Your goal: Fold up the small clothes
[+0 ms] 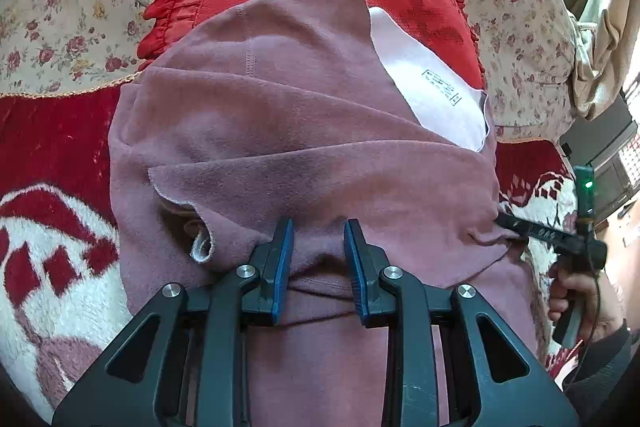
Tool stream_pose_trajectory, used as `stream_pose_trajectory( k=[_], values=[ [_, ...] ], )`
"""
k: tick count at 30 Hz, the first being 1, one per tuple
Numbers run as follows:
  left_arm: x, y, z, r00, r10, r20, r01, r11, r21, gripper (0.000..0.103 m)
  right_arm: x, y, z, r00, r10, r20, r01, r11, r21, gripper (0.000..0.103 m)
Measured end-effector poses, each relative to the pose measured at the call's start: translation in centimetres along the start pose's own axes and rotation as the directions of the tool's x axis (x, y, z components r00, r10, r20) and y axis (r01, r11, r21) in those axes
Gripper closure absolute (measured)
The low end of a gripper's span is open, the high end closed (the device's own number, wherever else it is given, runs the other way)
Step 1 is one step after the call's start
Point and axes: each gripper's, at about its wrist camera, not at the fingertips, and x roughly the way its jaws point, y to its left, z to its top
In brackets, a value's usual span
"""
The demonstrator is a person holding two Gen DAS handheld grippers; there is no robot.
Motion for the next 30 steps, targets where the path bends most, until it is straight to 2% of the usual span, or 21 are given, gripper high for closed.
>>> stream_pose_trajectory(
  k=[2, 3, 4, 5, 6, 7, 8, 9, 10, 11, 13, 16, 18, 20, 21, 23, 25, 27, 29, 30],
  values=[
    [0.1, 0.1, 0.1, 1.000, -0.004, -0.001, 0.004, 1.000, -0.006, 0.076, -2.4, 0.3, 0.1, 0.998, -0.029, 0.062, 0.029, 1.000, 0.004, 0.053],
    [0.1, 0.1, 0.1, 1.000, -0.007, 0.000, 0.007, 1.000, -0.008, 0.074, -4.0, 0.6, -0.2, 0.995, 0.001, 0.099, 0.000, 1.000, -0.010, 0.053],
    [0.1, 0.0, 0.1, 1.000, -0.011, 0.001, 0.011, 1.000, -0.009, 0.070, -5.3, 1.6, -0.5, 0.989, 0.090, 0.115, -0.086, 0.995, -0.044, 0.053],
    [0.1, -0.1, 0.1, 1.000, -0.021, 0.004, 0.021, 1.000, -0.007, 0.068, -5.5, 2.1, -0.7, 0.984, 0.141, 0.106, -0.134, 0.988, -0.071, 0.053],
    [0.1, -0.3, 0.1, 0.999, -0.032, 0.006, 0.032, 0.999, -0.002, 0.061, -5.3, 3.4, -1.3, 0.972, 0.224, 0.066, -0.214, 0.967, -0.142, 0.053],
    [0.1, -0.5, 0.0, 0.999, -0.039, 0.010, 0.038, 0.999, 0.008, 0.057, -5.0, 4.1, -2.2, 0.972, 0.232, 0.042, -0.221, 0.959, -0.179, 0.053],
    [0.1, -0.8, -0.1, 0.999, -0.037, 0.012, 0.037, 0.999, 0.017, 0.055, -4.0, 4.3, -2.8, 0.981, 0.194, 0.011, -0.188, 0.962, -0.198, 0.053],
    [0.1, -1.0, -0.2, 0.999, -0.031, 0.014, 0.030, 0.999, 0.032, 0.053, -2.3, 4.1, -3.5, 0.989, 0.135, -0.059, -0.144, 0.970, -0.196, 0.053],
    [0.2, -1.2, -0.2, 1.000, -0.027, 0.016, 0.026, 0.999, 0.040, 0.051, -1.5, 3.5, -4.2, 0.985, 0.160, -0.063, -0.169, 0.967, -0.190, 0.052],
    [0.2, -1.3, -0.2, 0.999, -0.033, 0.018, 0.032, 0.999, 0.040, 0.049, -1.8, 3.3, -4.3, 0.984, 0.176, -0.038, -0.180, 0.963, -0.199, 0.052],
    [0.2, -1.1, -0.3, 0.998, -0.057, 0.036, 0.056, 0.998, 0.020, 0.045, -2.1, 3.1, -4.8, 0.982, 0.182, -0.044, -0.187, 0.965, -0.186, 0.052],
    [0.2, -1.0, -0.3, 0.997, -0.065, 0.043, 0.065, 0.998, 0.019, 0.045, -2.1, 4.0, -5.2, 0.988, 0.155, -0.021, -0.156, 0.965, -0.212, 0.046],
    [0.1, -1.0, -0.3, 0.997, -0.076, 0.033, 0.075, 0.997, 0.033, 0.045, -1.7, 5.7, -4.9, 0.988, 0.155, -0.017, -0.154, 0.957, -0.247, 0.032],
    [-1.0, -0.5, -0.3, 0.993, -0.111, 0.034, 0.110, 0.994, 0.025, 0.045, -2.2, 6.6, -5.7, 0.990, 0.144, -0.008, -0.141, 0.953, -0.269, 0.031],
    [-2.2, -0.2, -0.4, 0.991, -0.116, 0.060, 0.114, 0.993, 0.021, 0.045, -2.3, 6.5, -5.0, 0.989, 0.147, -0.009, -0.145, 0.955, -0.258, 0.031],
    [-5.1, 0.5, -0.7, 0.988, -0.079, 0.131, 0.075, 0.997, 0.031, 0.045, -2.2, 6.9, -3.3, 0.989, 0.147, -0.010, -0.146, 0.963, -0.229, 0.034],
    [-6.9, 1.2, -1.0, 0.985, -0.030, 0.171, 0.024, 0.999, 0.036, 0.045, -4.0, 7.5, -3.1, 0.990, 0.134, 0.034, -0.124, 0.972, -0.199, 0.038],
    [-6.5, 2.1, -1.0, 0.990, -0.025, 0.141, 0.024, 1.000, 0.006, 0.045, -5.0, 8.3, -3.5, 0.983, 0.164, 0.087, -0.143, 0.968, -0.205, 0.038],
    [-4.2, 2.7, -1.2, 0.999, -0.019, 0.036, 0.019, 1.000, -0.019, 0.045, -3.6, 9.7, -4.2, 0.989, 0.135, 0.053, -0.118, 0.963, -0.244, 0.038],
    [-3.7, 2.9, -1.5, 1.000, -0.008, 0.025, 0.009, 1.000, -0.024, 0.045, -2.6, 9.7, -4.5, 0.994, 0.106, 0.033, -0.094, 0.963, -0.251, 0.038]
  ],
)
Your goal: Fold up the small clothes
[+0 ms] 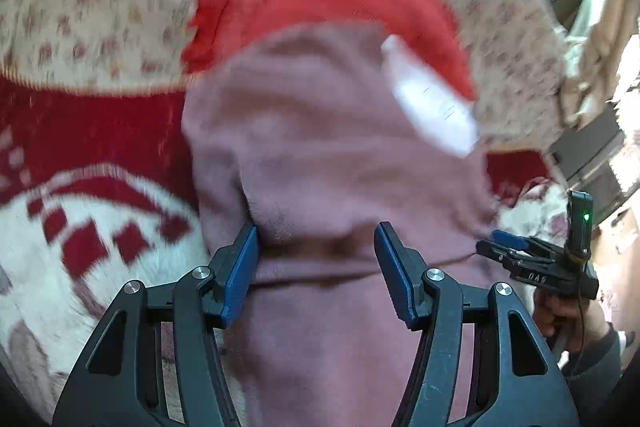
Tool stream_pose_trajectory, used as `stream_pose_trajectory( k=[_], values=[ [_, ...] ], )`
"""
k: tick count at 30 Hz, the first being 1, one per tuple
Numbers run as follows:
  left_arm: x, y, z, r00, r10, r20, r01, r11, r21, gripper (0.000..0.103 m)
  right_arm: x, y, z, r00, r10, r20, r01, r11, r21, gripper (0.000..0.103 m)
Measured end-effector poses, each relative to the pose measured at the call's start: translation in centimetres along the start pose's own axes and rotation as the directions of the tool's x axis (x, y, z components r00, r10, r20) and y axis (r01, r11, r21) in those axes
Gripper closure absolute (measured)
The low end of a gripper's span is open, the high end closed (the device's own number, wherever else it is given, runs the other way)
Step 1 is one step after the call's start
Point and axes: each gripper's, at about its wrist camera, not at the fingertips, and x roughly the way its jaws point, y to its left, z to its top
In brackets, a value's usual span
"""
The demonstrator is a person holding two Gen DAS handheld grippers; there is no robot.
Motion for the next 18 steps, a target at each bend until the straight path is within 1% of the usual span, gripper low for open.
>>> stream_pose_trajectory(
  k=[1, 2, 3, 4, 5, 6, 7, 8, 9, 11, 12, 14, 16, 17, 18],
  values=[
    [0.1, 0.0, -0.2, 1.000, 0.000, 0.006, 0.000, 1.000, 0.002, 0.045, 1.1, 0.4, -0.6, 0.999, -0.036, -0.038, 0.035, 0.999, -0.011, 0.037],
    [-0.3, -0.1, -0.4, 1.000, 0.004, 0.019, -0.004, 1.000, 0.007, 0.045, 0.6, 0.9, -0.7, 0.999, -0.048, -0.003, 0.048, 0.999, -0.021, 0.038],
    [-0.7, -0.2, -0.5, 1.000, 0.005, 0.023, -0.006, 1.000, 0.014, 0.045, -0.1, 1.5, -0.5, 0.998, -0.053, -0.018, 0.053, 0.998, -0.031, 0.038],
    [-1.1, -0.2, -0.6, 1.000, 0.011, 0.026, -0.011, 1.000, 0.018, 0.045, -0.7, 1.7, -0.5, 0.999, -0.036, -0.025, 0.036, 0.999, -0.024, 0.038],
    [-1.7, 0.0, -0.8, 0.999, 0.024, 0.040, -0.024, 1.000, 0.015, 0.045, -1.7, 1.9, -0.3, 1.000, -0.007, -0.001, 0.007, 1.000, -0.018, 0.039],
    [-2.2, 0.2, -0.8, 0.998, 0.038, 0.051, -0.038, 0.999, 0.007, 0.045, -3.1, 2.0, -0.3, 0.999, 0.014, 0.048, -0.013, 1.000, -0.018, 0.039],
    [-2.9, 0.3, -0.8, 0.995, 0.070, 0.075, -0.070, 0.998, -0.005, 0.045, -4.3, 2.2, -0.4, 0.995, 0.005, 0.097, -0.004, 1.000, -0.019, 0.039],
    [-3.6, 0.2, -0.8, 0.990, 0.087, 0.107, -0.087, 0.996, -0.005, 0.045, -5.0, 2.2, -0.5, 0.993, -0.006, 0.117, 0.008, 1.000, -0.013, 0.039],
    [-4.4, -0.1, -0.8, 0.986, 0.080, 0.147, -0.082, 0.997, 0.006, 0.045, -5.5, 2.1, -0.5, 0.991, -0.009, 0.130, 0.009, 1.000, 0.000, 0.039],
    [-5.4, -1.6, -0.9, 0.978, 0.020, 0.207, -0.035, 0.997, 0.070, 0.045, -5.6, 1.3, -0.5, 0.990, -0.009, 0.140, 0.005, 1.000, 0.028, 0.039],
    [-5.4, -2.3, -1.0, 0.977, -0.005, 0.214, -0.017, 0.995, 0.102, 0.045, -5.4, 1.1, -0.6, 0.992, -0.016, 0.125, 0.011, 0.999, 0.046, 0.039],
    [-4.6, -3.2, -1.1, 0.978, -0.057, 0.200, 0.029, 0.989, 0.145, 0.045, -4.5, -0.6, -0.2, 0.995, -0.023, 0.098, 0.017, 0.998, 0.062, 0.039],
    [-3.7, -3.5, -1.0, 0.976, -0.104, 0.190, 0.077, 0.986, 0.145, 0.045, -3.7, -0.5, -0.6, 0.997, -0.017, 0.077, 0.011, 0.997, 0.072, 0.039],
    [-2.9, -3.2, -0.8, 0.978, -0.120, 0.173, 0.097, 0.986, 0.134, 0.045, -3.4, -1.1, -0.6, 0.997, -0.016, 0.072, 0.010, 0.997, 0.071, 0.039],
    [-2.1, -3.1, -0.6, 0.981, -0.120, 0.152, 0.103, 0.988, 0.118, 0.045, -3.2, -0.8, -0.6, 0.998, -0.016, 0.065, 0.012, 0.998, 0.064, 0.039]
  ],
)
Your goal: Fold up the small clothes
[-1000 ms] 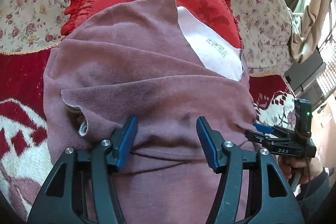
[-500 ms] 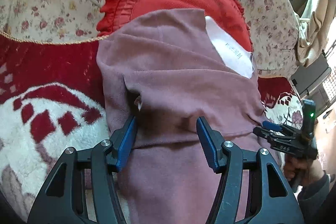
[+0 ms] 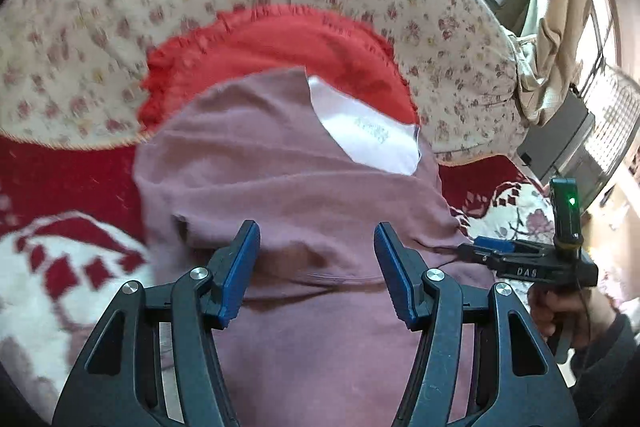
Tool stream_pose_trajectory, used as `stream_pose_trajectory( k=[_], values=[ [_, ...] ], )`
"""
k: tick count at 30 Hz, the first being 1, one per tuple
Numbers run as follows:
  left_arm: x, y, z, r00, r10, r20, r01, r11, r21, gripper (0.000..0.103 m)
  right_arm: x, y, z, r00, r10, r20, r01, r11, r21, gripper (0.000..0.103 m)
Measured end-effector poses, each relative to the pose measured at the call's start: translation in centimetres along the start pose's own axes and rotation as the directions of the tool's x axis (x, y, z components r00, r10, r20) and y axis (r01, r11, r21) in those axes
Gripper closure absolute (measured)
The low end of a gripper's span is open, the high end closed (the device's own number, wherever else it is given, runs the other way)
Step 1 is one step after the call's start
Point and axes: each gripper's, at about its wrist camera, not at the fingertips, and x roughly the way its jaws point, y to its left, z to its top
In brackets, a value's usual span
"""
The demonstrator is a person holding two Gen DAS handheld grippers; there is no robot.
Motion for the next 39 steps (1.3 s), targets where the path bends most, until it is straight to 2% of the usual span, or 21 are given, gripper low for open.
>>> stream_pose_trajectory(
  k=[2, 3, 4, 5, 8, 10, 14, 16, 18, 22, 26, 29, 32, 36, 39],
  values=[
    [1.5, 1.3, -0.3, 0.994, 0.096, -0.059, -0.098, 0.994, -0.040, 0.045, 0.5, 0.3, 0.1, 1.000, 0.006, -0.007, -0.006, 1.000, -0.016, 0.039],
    [2.1, 2.2, -0.6, 0.983, 0.151, -0.100, -0.158, 0.985, -0.064, 0.045, 0.6, 0.6, 0.1, 1.000, 0.010, -0.013, -0.010, 1.000, -0.029, 0.039],
    [2.3, 3.1, -0.8, 0.983, 0.146, -0.111, -0.157, 0.982, -0.101, 0.046, 0.7, 1.0, 0.1, 1.000, 0.010, -0.015, -0.011, 0.999, -0.041, 0.039],
    [1.9, 3.6, -0.6, 0.990, 0.112, -0.089, -0.124, 0.982, -0.145, 0.046, 0.8, 1.3, 0.0, 1.000, 0.013, -0.018, -0.014, 0.999, -0.050, 0.039],
    [1.2, 3.9, -0.3, 0.994, 0.076, -0.073, -0.088, 0.979, -0.183, 0.046, 0.3, 2.1, 0.3, 1.000, 0.022, 0.006, -0.022, 0.997, -0.076, 0.039],
    [0.9, 3.7, -0.4, 0.995, 0.069, -0.070, -0.082, 0.978, -0.190, 0.046, -0.4, 2.1, 0.3, 0.999, 0.029, 0.033, -0.027, 0.997, -0.071, 0.039],
    [-1.5, 2.9, -0.5, 0.997, 0.075, -0.016, -0.077, 0.984, -0.163, 0.046, -2.2, 1.7, -0.2, 0.997, 0.038, 0.069, -0.036, 0.999, -0.028, 0.039],
    [-1.2, 3.2, -0.5, 0.995, 0.088, -0.046, -0.094, 0.984, -0.152, 0.046, -2.7, 1.7, -0.6, 0.997, 0.041, 0.069, -0.039, 0.999, -0.026, 0.039],
    [-0.3, 3.8, -0.9, 0.995, 0.060, -0.073, -0.073, 0.979, -0.191, 0.046, -2.8, 2.0, -1.0, 0.998, 0.028, 0.058, -0.026, 0.999, -0.034, 0.039],
    [0.0, 4.1, -0.5, 0.997, 0.067, -0.050, -0.076, 0.976, -0.202, 0.046, -3.1, 2.9, -1.6, 0.998, 0.031, 0.053, -0.027, 0.997, -0.066, 0.039],
    [-2.9, 3.2, 0.0, 0.996, 0.084, -0.010, -0.084, 0.980, -0.179, 0.046, -4.8, 3.2, -2.6, 0.995, 0.032, 0.097, -0.025, 0.997, -0.073, 0.039],
    [-6.3, 2.5, 0.1, 0.996, 0.088, 0.008, -0.085, 0.984, -0.157, 0.046, -8.4, 2.2, -4.4, 0.985, 0.066, 0.161, -0.062, 0.998, -0.031, 0.039],
    [-9.0, 2.3, -1.1, 0.993, 0.111, -0.029, -0.114, 0.988, -0.109, 0.046, -11.3, 1.1, -7.1, 0.979, 0.077, 0.190, -0.079, 0.997, 0.001, 0.039],
    [-12.7, 2.5, -5.4, 0.980, 0.159, -0.118, -0.164, 0.986, -0.037, 0.045, -14.4, 0.3, -13.4, 0.984, 0.057, 0.166, -0.058, 0.998, 0.006, 0.039],
    [-14.7, 2.1, -9.3, 0.969, 0.151, -0.198, -0.156, 0.988, -0.010, 0.045, -15.1, 1.0, -19.2, 0.994, 0.055, 0.094, -0.053, 0.998, -0.026, 0.039]
  ],
)
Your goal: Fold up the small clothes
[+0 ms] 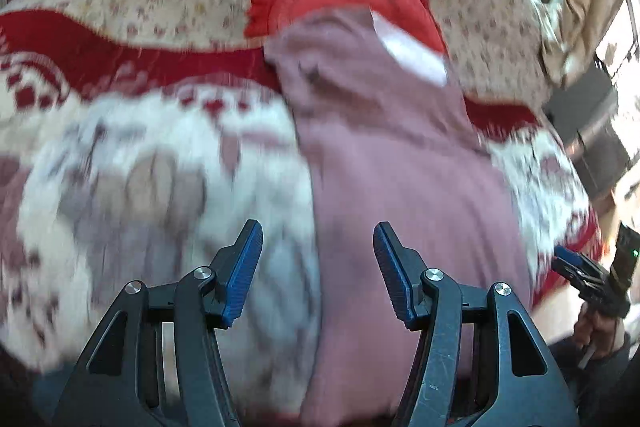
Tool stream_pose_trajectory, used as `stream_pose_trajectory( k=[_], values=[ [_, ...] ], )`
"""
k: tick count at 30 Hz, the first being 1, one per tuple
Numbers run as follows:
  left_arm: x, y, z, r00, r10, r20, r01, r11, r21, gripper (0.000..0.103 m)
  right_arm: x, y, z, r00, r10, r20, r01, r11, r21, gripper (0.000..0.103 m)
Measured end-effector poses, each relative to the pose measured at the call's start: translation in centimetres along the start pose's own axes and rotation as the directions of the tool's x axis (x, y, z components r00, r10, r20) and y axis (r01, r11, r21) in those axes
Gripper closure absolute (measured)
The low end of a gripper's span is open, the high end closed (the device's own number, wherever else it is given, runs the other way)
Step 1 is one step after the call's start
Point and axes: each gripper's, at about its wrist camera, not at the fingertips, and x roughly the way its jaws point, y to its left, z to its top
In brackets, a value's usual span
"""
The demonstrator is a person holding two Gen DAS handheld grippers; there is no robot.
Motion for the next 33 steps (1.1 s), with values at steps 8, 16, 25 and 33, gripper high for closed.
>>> stream_pose_trajectory(
  k=[8, 16, 25, 33],
  values=[
    [0.2, -1.6, -8.2, 0.984, -0.013, -0.175, 0.003, 0.998, -0.057, 0.045, 0.8, 0.1, -7.8, 0.987, 0.019, -0.157, -0.004, 0.995, 0.095, 0.049],
    [1.1, -1.7, -9.9, 0.981, -0.001, -0.193, -0.019, 0.994, -0.103, 0.046, 3.6, -0.3, -8.3, 0.966, 0.048, -0.253, -0.021, 0.994, 0.110, 0.071],
    [3.4, -1.5, -10.7, 0.959, -0.031, -0.283, 0.000, 0.994, -0.112, 0.045, 2.6, -0.2, -8.2, 0.974, 0.081, -0.210, -0.053, 0.989, 0.136, 0.097],
    [3.6, -1.1, -11.2, 0.957, -0.034, -0.289, 0.000, 0.993, -0.119, 0.058, 3.3, -0.3, -7.8, 0.971, 0.081, -0.226, -0.049, 0.988, 0.144, 0.097]
  ],
)
